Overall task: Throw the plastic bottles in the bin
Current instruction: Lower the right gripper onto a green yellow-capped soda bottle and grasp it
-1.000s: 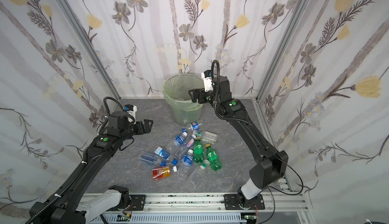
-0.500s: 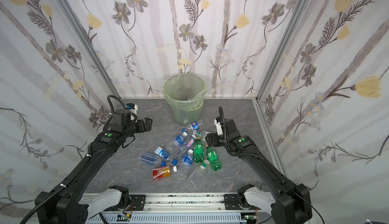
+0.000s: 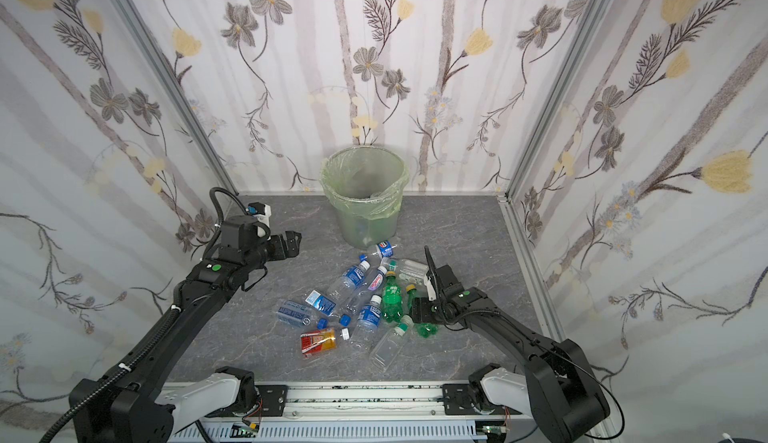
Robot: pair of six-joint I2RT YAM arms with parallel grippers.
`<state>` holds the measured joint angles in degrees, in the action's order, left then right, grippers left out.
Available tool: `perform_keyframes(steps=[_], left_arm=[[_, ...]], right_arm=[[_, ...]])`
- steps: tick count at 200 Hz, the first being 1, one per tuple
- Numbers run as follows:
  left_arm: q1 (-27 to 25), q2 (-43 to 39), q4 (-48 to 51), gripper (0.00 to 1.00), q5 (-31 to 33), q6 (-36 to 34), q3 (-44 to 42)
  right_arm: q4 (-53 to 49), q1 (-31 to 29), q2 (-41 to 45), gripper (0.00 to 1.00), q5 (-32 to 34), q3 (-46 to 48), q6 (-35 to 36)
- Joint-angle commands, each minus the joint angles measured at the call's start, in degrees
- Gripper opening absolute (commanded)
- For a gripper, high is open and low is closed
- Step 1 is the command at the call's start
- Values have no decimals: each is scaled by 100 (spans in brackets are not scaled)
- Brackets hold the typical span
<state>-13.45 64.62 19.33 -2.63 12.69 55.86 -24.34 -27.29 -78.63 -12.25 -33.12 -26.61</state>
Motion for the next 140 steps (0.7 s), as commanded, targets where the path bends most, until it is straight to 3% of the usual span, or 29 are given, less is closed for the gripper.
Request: perform_keyframes(steps=[1, 70, 88, 140], left_arm=[[9, -70, -176, 100, 51, 77, -56], [9, -73, -237, 100, 128, 61, -145], [9, -72, -262, 100, 114, 68, -156], [8, -99, -402, 100, -127, 15, -247]], right_arm=[[559, -11, -82, 77, 127, 50, -219], [671, -3, 8, 59, 828, 65, -368], [727, -12, 332, 53, 765, 85, -301], [661, 1, 1576, 49, 787, -263, 15]])
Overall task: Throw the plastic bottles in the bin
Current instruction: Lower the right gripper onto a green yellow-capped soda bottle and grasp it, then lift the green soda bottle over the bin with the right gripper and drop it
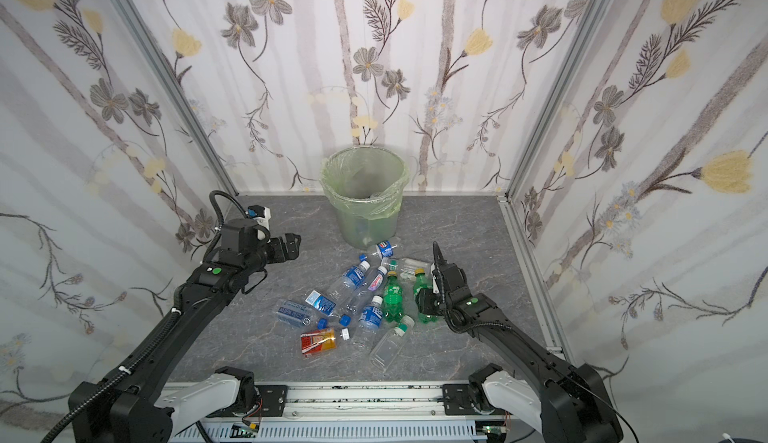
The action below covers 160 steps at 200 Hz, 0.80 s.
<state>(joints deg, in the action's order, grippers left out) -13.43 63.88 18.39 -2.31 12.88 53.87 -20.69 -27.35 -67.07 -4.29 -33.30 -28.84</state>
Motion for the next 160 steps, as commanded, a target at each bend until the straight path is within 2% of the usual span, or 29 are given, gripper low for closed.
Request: perform_keyframes(steps=[1, 43, 60, 77, 99, 123, 142, 160], left_arm=[[7, -24, -314, 100, -167, -9, -50], [3, -24, -413, 100, -223, 21, -55], [7, -67, -430, 100, -260, 62, -84], [7, -136, -442, 100, -283, 99, -130], [7, -247, -451, 100, -290, 126, -199], [7, -314, -455, 100, -365, 138, -254], [7, -296, -434, 100, -449, 129, -246], [15, -332, -391, 100, -540, 114, -193]], right_arm=[[308, 5, 452, 49, -14, -260, 251], [1567, 2, 1510, 51, -309, -942, 762], [1984, 2, 1471, 52, -274, -1519, 1032], [2236, 10, 1029, 52, -294, -2147, 1238], [2523, 6, 17, 51, -514, -3158, 1279], [2183, 2, -1794, 50, -627, -5083, 1032], [985, 4, -3570, 74, -733, -7151, 970], [-257, 6, -4715, 87, -707, -8740, 988]])
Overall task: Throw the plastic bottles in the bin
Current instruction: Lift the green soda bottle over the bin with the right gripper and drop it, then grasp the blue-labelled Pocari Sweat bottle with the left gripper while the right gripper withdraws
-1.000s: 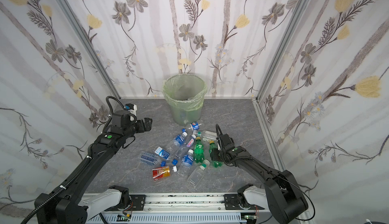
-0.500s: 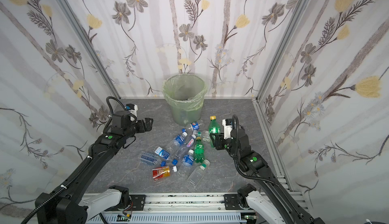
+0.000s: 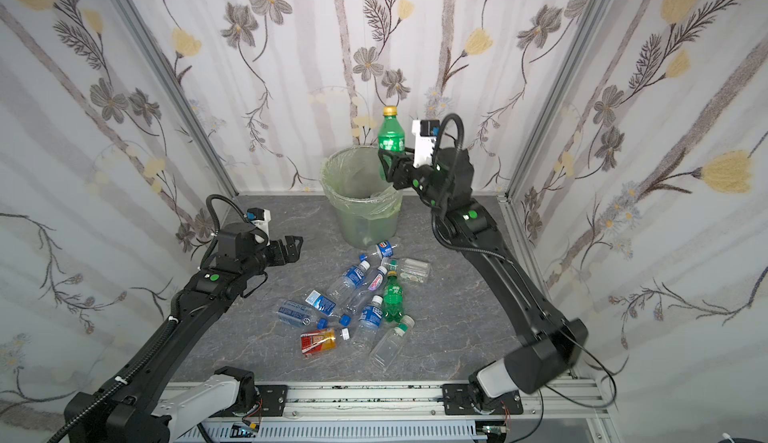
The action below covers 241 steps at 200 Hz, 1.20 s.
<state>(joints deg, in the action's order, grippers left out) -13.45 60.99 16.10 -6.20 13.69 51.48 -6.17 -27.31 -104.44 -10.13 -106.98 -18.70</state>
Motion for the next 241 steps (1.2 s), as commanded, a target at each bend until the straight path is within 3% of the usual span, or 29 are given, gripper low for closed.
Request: perform_keyframes(steps=[1, 40, 84, 104, 130, 165, 190, 241], left_arm=[[17, -43, -161, 100, -161, 26, 50], [-37, 98, 47, 100, -361, -391, 266], [-534, 549, 860, 100, -53, -1729, 767], [-1006, 790, 1344, 100, 560, -2327, 952], [-1151, 1085, 1751, 100, 610, -2201, 1203], [-1481, 1305, 1833, 100, -199, -2406, 1070], [-1629, 1957, 1774, 93, -678, -2201, 1270], [-1827, 3296, 1364, 86, -496, -1783, 1453]], right_arm=[[-1732, 8, -1006, 87, -126, -1415, -28], [-1494, 2, -630, 97, -302, -737, 239], [-728, 84, 778, 97, -136, 1376, 593], [-414, 243, 1574, 98, -24, 2548, 559], [-59, 536, 2497, 99, 173, 4014, 416], [152, 998, 3324, 99, 164, 5398, 40], [159, 1181, 3649, 99, 267, 5799, -83], [199, 1303, 3992, 100, 495, 6009, -99]])
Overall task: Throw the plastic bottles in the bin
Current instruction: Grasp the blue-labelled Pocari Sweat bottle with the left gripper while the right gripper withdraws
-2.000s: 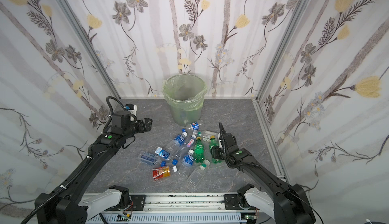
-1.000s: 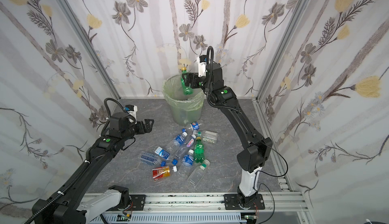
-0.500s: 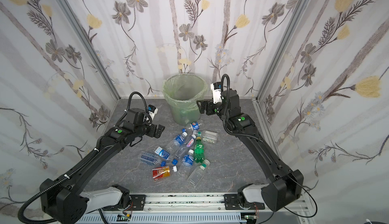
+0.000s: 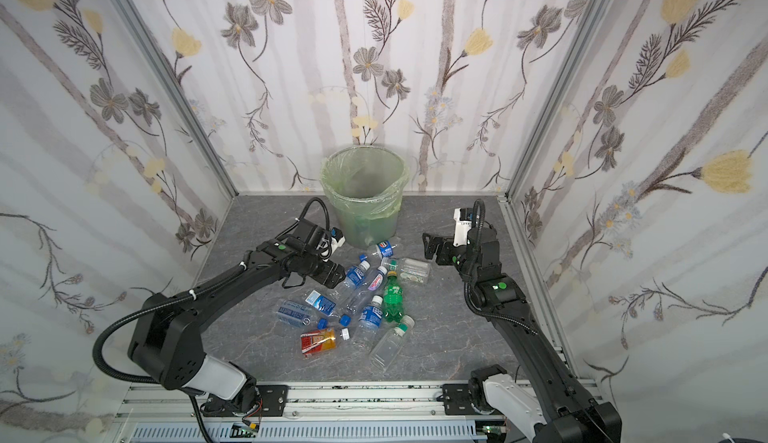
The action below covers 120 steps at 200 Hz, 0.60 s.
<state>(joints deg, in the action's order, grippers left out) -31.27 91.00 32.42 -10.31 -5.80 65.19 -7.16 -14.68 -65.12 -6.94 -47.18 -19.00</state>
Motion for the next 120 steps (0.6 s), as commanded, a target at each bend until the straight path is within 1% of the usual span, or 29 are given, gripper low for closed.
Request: perform_keyframes(steps=[1, 24, 91, 104, 120], left_arm=[[-50, 304, -284, 86, -90, 171, 82], [-55, 539, -538, 85, -149, 233, 89], [-59, 1117, -979, 78, -155, 322, -3], [-64, 1176, -1042, 74, -146, 351, -11], [-64, 1239, -1095, 63, -145, 378, -3]], right_arm=[[296, 42, 61, 100, 175, 31, -68], [293, 70, 79, 100, 184, 42, -59], [347, 88, 227, 100, 281, 279, -156], [356, 97, 211, 100, 281, 279, -165], [378, 97, 164, 100, 261, 279, -198]])
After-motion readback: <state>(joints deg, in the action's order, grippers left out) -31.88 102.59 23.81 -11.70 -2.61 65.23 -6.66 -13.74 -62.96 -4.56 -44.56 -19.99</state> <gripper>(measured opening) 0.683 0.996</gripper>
